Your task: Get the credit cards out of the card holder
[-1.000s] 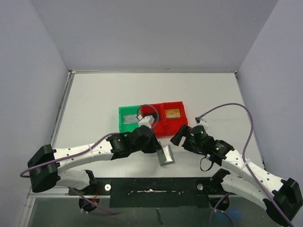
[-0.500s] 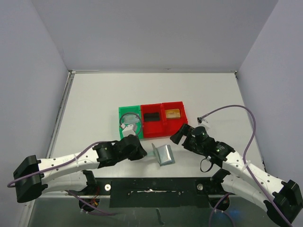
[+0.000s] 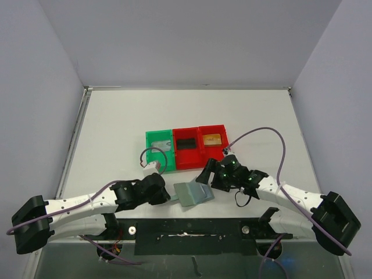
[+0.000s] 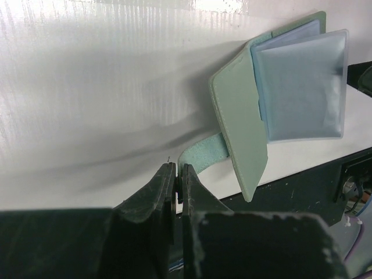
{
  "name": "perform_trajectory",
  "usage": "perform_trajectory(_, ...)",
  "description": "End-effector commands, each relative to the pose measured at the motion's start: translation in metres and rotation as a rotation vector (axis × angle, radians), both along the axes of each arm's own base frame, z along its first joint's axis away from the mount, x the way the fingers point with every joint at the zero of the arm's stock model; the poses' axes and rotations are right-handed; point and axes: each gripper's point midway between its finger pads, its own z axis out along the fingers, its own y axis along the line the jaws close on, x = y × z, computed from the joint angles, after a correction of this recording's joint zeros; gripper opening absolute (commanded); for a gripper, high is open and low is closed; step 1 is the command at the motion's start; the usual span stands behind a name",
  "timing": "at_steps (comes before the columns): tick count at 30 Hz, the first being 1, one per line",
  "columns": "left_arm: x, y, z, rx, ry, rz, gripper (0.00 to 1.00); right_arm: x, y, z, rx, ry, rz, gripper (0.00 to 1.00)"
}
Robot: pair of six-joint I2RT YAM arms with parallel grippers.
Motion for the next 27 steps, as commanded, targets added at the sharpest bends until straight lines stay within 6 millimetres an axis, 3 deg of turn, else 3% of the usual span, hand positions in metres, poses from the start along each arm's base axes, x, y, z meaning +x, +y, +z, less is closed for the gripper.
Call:
perform_trajectory(1, 0.001, -0.005, 0.007, -0.033, -0.014, -0.029, 0.0, 0.011, 0.034, 0.039, 0.059, -0.1, 0.029, 0.84)
perform_trajectory(7, -0.004, -0.002, 0.01, -0.015, 0.005, -0.055, 0.0, 0.006, 0.059, 0.038, 0.142, -0.102, 0.096, 0.8)
perform_trajectory(12, 0.008, 0.004, 0.008, 0.01, -0.023, -0.028, 0.0, -0.011, 0.092, 0.04, 0.186, -0.105, 0.243, 0.7)
perform_trajectory(18, 0.02, 0.006, -0.001, -0.013, -0.005, 0.053, 0.0, -0.028, 0.109, 0.038, 0.292, -0.099, 0.333, 0.64)
perform_trajectory(21, 0.024, 0.001, -0.001, -0.076, -0.002, 0.082, 0.0, -0.034, 0.117, 0.036, 0.346, -0.083, 0.364, 0.71)
perform_trajectory(27, 0.021, 0.001, -0.003, -0.113, 0.022, 0.1, 0.0, -0.019, 0.117, 0.009, 0.331, -0.025, 0.26, 0.7)
